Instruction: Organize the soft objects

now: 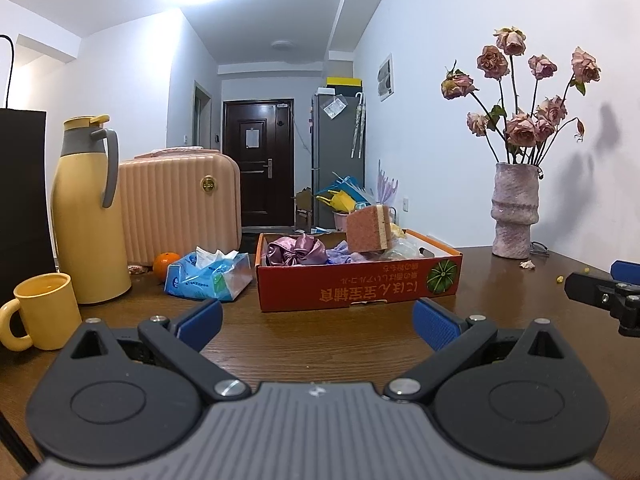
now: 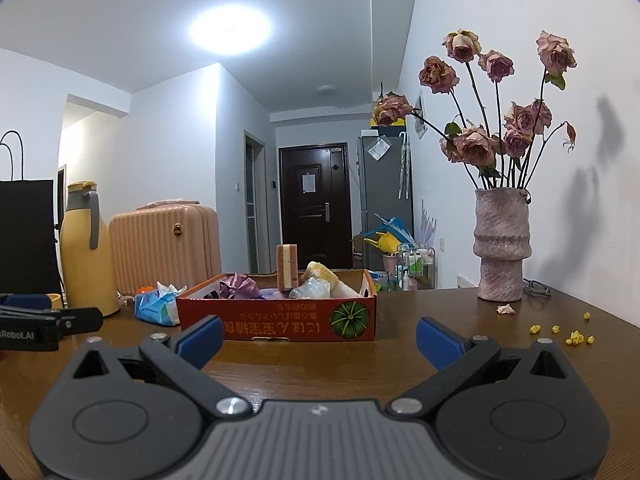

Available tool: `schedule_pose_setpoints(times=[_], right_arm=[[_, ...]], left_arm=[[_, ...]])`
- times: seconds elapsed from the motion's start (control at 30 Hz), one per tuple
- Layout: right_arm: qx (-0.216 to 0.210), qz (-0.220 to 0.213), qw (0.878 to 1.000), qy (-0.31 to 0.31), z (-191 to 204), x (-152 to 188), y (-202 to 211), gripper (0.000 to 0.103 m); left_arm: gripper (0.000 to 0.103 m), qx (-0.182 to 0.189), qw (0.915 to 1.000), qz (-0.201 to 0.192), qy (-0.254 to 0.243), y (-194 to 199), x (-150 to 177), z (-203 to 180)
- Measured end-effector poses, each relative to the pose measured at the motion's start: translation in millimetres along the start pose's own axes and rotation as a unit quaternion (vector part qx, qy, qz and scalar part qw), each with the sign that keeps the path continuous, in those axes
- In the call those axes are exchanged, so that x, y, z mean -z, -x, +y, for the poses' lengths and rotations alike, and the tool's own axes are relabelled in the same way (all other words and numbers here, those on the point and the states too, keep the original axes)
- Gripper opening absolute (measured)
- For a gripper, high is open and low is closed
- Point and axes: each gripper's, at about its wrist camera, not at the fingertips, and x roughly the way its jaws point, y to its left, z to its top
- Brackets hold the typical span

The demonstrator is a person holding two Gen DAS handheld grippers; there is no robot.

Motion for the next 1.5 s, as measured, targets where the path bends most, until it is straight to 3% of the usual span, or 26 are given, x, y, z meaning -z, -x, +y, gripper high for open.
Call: schedule_pose_setpoints(times=[1.5], right_arm=[[0.001, -0.001, 1.0, 0.003, 1.7, 0.6, 0.6, 0.103]], left_arm=[[0.103, -0.003, 1.0, 0.0, -0.002, -0.1, 1.4, -3.0]])
